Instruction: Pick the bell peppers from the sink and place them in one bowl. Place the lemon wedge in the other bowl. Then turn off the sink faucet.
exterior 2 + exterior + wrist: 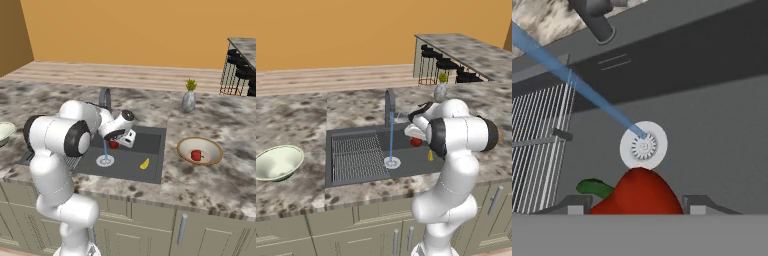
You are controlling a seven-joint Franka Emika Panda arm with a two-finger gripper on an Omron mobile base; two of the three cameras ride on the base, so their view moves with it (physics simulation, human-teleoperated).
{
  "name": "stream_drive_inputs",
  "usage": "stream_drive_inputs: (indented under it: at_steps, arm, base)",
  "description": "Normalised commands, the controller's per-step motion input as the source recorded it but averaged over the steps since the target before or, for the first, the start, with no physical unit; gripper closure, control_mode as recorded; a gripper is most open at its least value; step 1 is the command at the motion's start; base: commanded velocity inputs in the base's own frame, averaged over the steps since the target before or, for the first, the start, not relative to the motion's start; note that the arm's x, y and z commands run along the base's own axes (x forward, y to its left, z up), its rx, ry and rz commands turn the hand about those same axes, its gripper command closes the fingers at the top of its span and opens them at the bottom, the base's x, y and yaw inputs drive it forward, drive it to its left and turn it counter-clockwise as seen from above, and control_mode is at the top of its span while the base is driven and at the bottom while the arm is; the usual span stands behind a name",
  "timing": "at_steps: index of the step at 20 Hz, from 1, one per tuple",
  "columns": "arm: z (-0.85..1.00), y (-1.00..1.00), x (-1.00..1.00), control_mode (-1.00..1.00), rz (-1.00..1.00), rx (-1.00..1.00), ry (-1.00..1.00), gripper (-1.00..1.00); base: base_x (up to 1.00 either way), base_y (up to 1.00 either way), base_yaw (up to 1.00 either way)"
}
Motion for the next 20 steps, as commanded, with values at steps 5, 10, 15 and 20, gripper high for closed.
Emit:
stream_drive_inputs:
  at_steps: [5,10,15,20]
  arm:
    - [0.92,-0.19,-0.25,-1.00,0.00,0.00,0.12,1.00]
    - [0.89,-0.34,-0.13,-1.00,-0.09,-0.04,0.19,1.00]
    - [0.72,-0.37,-0.04,-1.00,-0.19,-0.03,0.15,1.00]
    - [0.23,-0.22,0.00,-1.00,-0.17,-0.02,0.03,1.00]
  base:
    - [0.00,0.00,0.00]
    - [0.00,0.00,0.00]
    - [0.00,0.00,0.00]
    - [0.00,0.00,0.00]
